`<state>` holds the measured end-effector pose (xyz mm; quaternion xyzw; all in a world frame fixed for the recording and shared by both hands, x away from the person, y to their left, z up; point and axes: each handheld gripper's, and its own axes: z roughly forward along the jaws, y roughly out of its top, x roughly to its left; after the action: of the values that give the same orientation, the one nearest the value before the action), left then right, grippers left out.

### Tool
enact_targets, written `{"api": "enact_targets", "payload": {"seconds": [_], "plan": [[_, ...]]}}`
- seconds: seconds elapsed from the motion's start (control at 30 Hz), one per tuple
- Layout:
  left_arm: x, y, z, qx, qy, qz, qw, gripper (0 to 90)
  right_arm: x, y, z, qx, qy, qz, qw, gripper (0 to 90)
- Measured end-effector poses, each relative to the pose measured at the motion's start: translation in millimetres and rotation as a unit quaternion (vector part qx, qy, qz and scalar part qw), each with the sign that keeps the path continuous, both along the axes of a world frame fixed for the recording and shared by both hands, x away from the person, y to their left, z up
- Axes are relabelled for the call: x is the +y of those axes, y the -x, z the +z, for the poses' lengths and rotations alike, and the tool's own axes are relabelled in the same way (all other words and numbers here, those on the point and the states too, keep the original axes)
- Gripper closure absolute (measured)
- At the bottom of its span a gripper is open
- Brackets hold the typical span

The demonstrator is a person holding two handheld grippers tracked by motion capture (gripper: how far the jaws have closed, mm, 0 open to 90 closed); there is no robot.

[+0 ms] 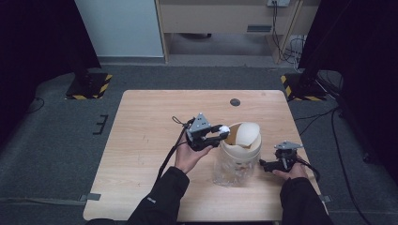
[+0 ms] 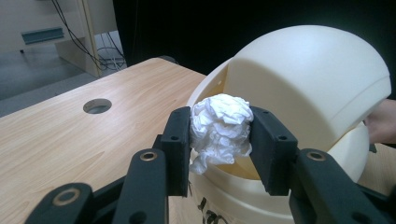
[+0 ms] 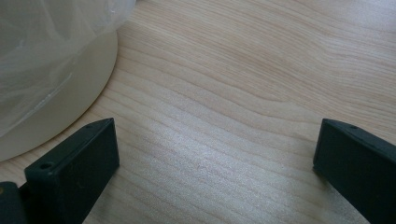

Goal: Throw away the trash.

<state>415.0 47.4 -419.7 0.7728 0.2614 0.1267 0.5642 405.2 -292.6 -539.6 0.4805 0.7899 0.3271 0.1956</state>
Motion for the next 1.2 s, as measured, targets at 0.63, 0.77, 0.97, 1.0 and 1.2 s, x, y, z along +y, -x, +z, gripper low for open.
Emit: {"api": "enact_targets", "payload": {"seconds": [0.63, 0.77, 0.97, 1.0, 1.2], "plan": [[-13.3, -3.0, -6.9, 0.003, -0.014, -0.023, 0.9996, 51.9, 0.0, 0.0, 0.0, 0.000, 0.000, 0.000, 1.0000, 0.5], [-11.6, -2.5, -6.0, -0.002, -0.019, -0.021, 0.9996, 49.5, 0.0, 0.0, 0.0, 0.000, 0.000, 0.000, 1.0000, 0.5], [-3.3, 0.6, -1.0, -0.005, -0.012, -0.020, 0.9997, 46.5, 0.0, 0.0, 0.0, 0.000, 0.000, 0.000, 1.0000, 0.5], [-1.7, 1.0, -0.5, -0.005, -0.012, -0.019, 0.9997, 46.0, 0.0, 0.0, 0.0, 0.000, 0.000, 0.000, 1.0000, 0.5], [14.7, 6.2, 1.1, -0.004, -0.010, -0.010, 0.9999, 43.1, 0.0, 0.0, 0.0, 0.000, 0.000, 0.000, 1.0000, 0.5]]}}
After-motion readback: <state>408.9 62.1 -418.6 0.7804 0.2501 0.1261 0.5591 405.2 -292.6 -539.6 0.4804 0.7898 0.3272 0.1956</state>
